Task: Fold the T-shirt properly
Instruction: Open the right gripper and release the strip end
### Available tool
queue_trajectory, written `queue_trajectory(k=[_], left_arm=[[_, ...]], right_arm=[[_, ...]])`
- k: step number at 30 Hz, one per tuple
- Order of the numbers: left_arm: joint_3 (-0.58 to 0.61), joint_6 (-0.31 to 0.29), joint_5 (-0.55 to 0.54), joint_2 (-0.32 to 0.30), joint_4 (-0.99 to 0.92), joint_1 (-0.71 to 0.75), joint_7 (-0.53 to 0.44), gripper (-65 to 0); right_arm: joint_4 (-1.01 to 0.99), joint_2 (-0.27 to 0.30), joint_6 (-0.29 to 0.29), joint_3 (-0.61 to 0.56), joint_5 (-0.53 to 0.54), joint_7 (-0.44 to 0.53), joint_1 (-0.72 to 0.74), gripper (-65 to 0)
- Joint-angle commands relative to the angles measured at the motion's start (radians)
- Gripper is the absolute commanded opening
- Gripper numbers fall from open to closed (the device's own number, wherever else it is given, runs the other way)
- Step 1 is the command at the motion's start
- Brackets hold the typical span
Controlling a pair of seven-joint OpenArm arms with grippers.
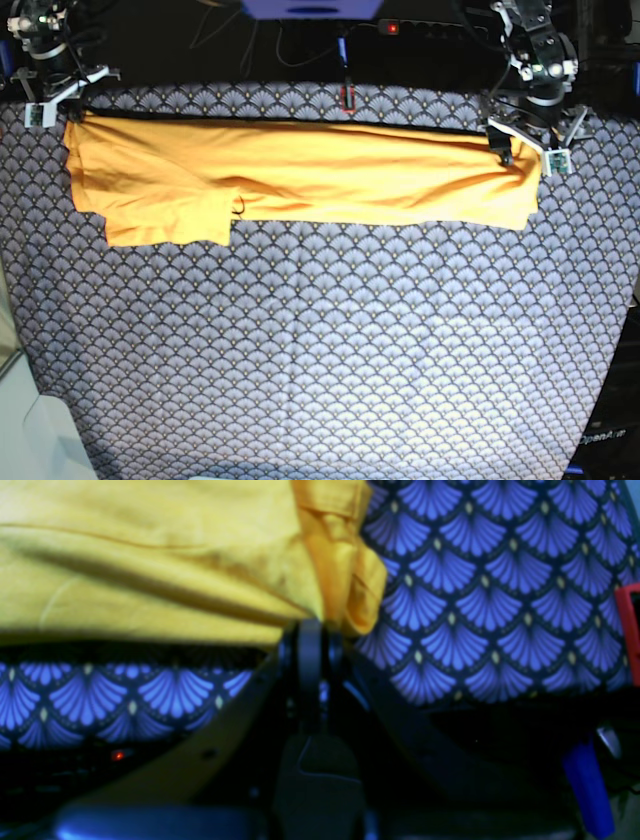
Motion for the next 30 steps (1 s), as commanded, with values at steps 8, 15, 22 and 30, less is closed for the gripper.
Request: queue_trajectory(k=[8, 15, 22, 30], left_arm=[[-0.002, 0.001, -0.006, -0.005, 0.124, 0.0, -0.02, -11.8], [-0.002, 0.001, -0.006, -0.005, 0.118, -0.003, -0.019, -11.8], [-0.002, 0.001, -0.006, -0.006, 0.121, -0.003, -0.019, -11.8], [-0.002, 0.001, -0.006, -0.008, 0.121, -0.006, -0.02, -11.8]], right_arm=[[0.015, 0.01, -0.009, 0.01, 0.007, 0.019, -0.005, -65.0], [0.015, 0.01, -0.009, 0.01, 0.007, 0.017, -0.007, -65.0], [0.02, 0.016, -0.009, 0.005, 0.01, -0.075, -0.003, -54.3], [0.022, 0.019, -0.009, 0.01, 0.007, -0.075, -0.003, -35.9]])
